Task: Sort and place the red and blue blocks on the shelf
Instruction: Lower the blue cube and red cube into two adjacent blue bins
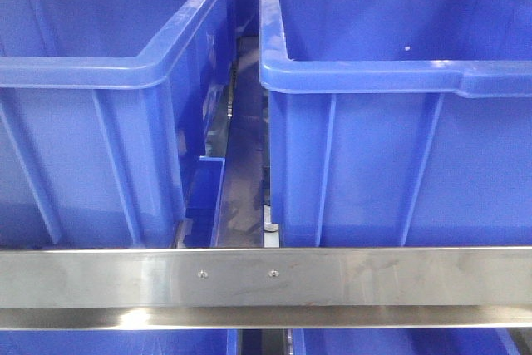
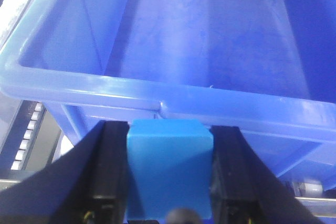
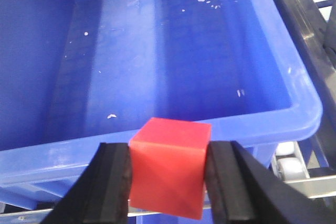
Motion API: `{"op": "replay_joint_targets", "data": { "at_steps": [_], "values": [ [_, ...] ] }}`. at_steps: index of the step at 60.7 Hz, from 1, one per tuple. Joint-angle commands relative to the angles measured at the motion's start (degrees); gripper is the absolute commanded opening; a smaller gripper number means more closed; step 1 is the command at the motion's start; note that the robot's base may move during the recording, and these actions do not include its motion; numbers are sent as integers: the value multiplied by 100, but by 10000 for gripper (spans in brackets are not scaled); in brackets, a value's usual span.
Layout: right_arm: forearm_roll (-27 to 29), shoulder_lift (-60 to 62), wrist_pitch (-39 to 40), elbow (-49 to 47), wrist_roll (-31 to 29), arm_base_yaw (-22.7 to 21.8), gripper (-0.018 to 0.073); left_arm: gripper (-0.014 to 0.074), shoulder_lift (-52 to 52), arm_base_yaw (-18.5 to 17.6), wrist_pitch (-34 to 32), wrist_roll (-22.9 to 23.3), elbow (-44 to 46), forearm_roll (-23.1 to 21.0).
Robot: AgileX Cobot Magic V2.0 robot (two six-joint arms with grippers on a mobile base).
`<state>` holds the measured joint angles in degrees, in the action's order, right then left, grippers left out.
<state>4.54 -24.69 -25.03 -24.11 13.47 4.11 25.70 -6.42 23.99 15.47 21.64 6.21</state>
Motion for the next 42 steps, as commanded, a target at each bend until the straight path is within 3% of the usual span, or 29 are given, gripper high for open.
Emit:
{"op": "replay_joint_targets", "data": {
  "at_steps": [1, 42],
  "values": [
    [-54, -15, 505, -155, -21, -26, 49, 124, 35, 25, -503, 12, 174, 39],
    [-54, -15, 509, -155, -21, -26, 49, 124, 35, 25, -503, 12, 174, 39]
  ]
}}
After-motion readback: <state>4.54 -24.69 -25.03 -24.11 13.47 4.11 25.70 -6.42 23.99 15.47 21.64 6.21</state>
